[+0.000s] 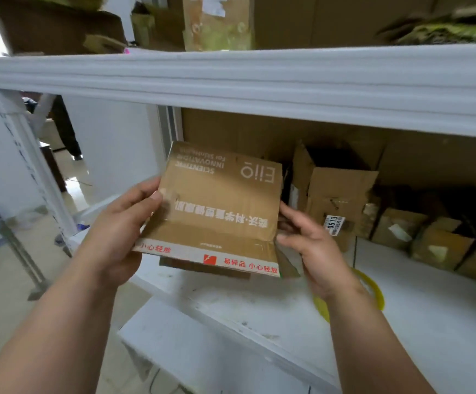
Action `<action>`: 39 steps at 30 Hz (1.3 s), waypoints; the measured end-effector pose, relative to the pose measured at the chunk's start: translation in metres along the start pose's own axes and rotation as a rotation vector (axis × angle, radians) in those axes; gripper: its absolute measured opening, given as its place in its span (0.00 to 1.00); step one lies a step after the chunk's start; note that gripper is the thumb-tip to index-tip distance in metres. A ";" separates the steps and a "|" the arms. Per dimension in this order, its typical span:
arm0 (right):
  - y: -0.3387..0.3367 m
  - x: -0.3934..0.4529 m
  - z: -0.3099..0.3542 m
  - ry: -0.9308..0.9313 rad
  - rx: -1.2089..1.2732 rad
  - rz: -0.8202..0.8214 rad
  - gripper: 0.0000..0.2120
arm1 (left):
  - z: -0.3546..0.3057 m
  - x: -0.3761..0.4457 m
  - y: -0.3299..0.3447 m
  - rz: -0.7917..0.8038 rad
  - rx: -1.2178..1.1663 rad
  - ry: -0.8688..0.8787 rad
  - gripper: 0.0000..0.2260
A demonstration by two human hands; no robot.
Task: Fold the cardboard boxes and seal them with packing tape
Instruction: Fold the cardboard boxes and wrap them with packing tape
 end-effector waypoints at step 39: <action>-0.311 -0.479 -0.028 0.231 0.383 -0.626 0.17 | 0.146 -0.278 0.369 0.781 0.114 -0.588 0.12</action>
Point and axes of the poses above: each hand's wrist, its own x-axis towards the middle knuckle, its own y-axis out of the palm, z = x × y, the point moved 8 cm from there along x, towards the middle knuckle, and after that the axes turned 13 degrees about -x, right-handed, at the moved point
